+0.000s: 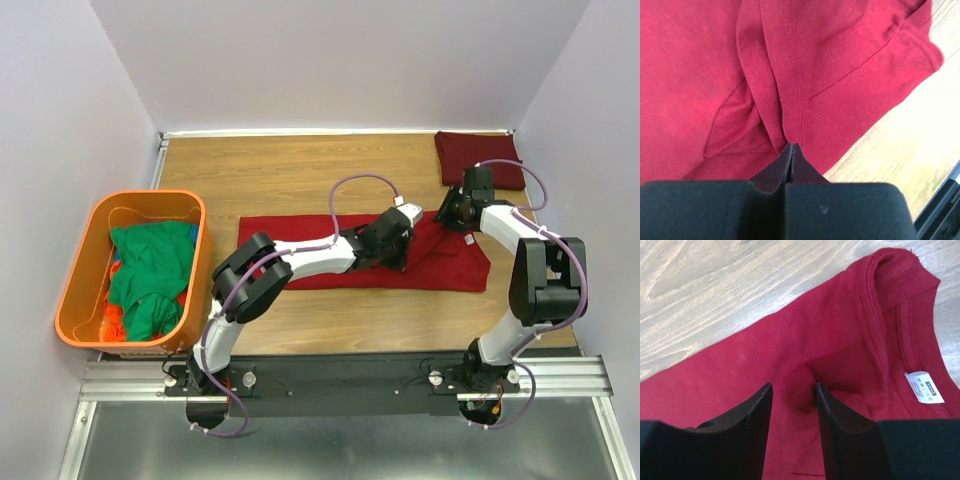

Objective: Fold and stack the t-shirts
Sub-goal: Fold the tshirt

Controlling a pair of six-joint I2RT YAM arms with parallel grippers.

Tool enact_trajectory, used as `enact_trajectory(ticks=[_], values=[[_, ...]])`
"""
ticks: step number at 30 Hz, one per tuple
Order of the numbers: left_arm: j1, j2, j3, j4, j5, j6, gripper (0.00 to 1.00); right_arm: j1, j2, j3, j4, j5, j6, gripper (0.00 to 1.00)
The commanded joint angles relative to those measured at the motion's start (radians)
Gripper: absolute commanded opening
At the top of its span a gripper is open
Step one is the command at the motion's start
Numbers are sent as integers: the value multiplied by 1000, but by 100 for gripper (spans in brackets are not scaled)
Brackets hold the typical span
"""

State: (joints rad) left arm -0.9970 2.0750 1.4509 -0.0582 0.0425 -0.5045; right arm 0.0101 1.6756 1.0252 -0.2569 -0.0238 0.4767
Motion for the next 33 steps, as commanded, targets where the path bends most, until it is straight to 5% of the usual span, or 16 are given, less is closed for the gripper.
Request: enact_trajectory(ticks=[1,13,33], values=[[-3,-79,3,-32,-35,21,0,2,-53,-30,-4,19,-12,47],[26,-136,-3,-72,-72,41,0,4,-161,-123,-5,18,-1,10],[78,-185,-41,-104,-17,75,0,5,-527,-381,-107,-67,69,4]])
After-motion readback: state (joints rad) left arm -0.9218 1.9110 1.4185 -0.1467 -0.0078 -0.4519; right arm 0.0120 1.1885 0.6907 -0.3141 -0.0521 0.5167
